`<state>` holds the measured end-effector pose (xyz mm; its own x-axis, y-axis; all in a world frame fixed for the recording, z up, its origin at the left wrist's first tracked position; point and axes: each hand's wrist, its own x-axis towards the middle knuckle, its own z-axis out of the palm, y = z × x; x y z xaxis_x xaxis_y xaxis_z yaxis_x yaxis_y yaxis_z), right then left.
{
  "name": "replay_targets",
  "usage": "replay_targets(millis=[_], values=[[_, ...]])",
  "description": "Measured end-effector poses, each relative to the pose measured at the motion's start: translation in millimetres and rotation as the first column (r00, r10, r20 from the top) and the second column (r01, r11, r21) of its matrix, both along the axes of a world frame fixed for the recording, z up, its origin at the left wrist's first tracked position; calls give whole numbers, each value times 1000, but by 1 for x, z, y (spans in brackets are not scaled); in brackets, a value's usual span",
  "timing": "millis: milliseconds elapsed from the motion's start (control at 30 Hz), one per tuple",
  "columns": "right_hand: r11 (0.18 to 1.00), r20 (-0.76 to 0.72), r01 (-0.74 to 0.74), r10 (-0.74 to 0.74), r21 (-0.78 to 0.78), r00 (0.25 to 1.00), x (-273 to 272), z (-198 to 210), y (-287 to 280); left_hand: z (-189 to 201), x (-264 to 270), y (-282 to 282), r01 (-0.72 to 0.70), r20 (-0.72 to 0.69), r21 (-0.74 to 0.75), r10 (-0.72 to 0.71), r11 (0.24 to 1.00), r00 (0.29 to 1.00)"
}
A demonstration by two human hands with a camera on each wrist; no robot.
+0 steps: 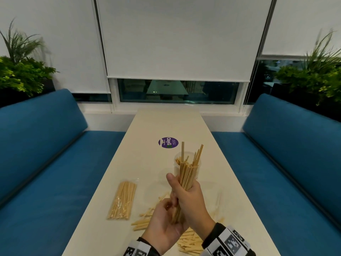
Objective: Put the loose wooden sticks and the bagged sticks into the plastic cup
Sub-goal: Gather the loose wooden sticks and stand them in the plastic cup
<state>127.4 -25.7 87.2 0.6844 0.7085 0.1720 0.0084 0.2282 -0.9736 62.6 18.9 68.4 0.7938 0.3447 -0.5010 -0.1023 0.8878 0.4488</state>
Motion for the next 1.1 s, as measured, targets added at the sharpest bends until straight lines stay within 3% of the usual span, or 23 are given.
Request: replay_targets(millis=[100,167,233,300,367,433,500,667,733,800,833,900,967,1033,1100], values=[[999,-1,-29,29,-35,1000,1,-2,-1,-4,-6,4,55,-129,280,-19,959,991],[996,12,-50,51,-71,999,2,-5,-3,-2,-9,11,24,-165,561,84,828,983],[991,30,-88,91,-100,995,1,-9,-5,10,-15,20,-76,-75,833,248,548,966],[982,62,-128,137,-141,989,-1,-14,-6,31,-23,25,-170,97,962,317,213,943],[971,125,-158,182,-180,975,-4,-20,-7,52,-26,26,-185,209,977,294,-108,933],[962,172,-174,211,-208,962,-8,-24,-7,64,-24,24,-125,227,927,263,-354,937],[952,197,-183,234,-245,952,-12,-24,-9,66,-18,22,-24,161,885,257,-465,953],[954,281,-146,220,-262,934,-12,-21,-11,49,-15,12,191,-59,788,237,-586,970],[952,311,-111,202,-285,929,-12,-23,-11,45,-16,12,205,-103,802,208,-561,973],[947,310,-106,204,-304,929,-12,-21,-12,46,-20,12,154,-78,887,187,-435,979],[945,310,-109,208,-307,928,-12,-16,-13,46,-22,11,102,-38,941,201,-321,979],[943,293,-129,222,-306,930,-11,-10,-13,42,-26,9,-39,30,999,288,24,957],[935,339,-121,239,-333,910,-10,-10,-11,33,-29,4,-11,-99,935,292,355,951],[925,386,-132,274,-355,881,-14,-12,-7,24,-30,0,131,-247,823,141,553,959],[897,426,-134,327,-422,844,-18,-15,-4,18,-30,-3,169,-294,745,91,645,951]])
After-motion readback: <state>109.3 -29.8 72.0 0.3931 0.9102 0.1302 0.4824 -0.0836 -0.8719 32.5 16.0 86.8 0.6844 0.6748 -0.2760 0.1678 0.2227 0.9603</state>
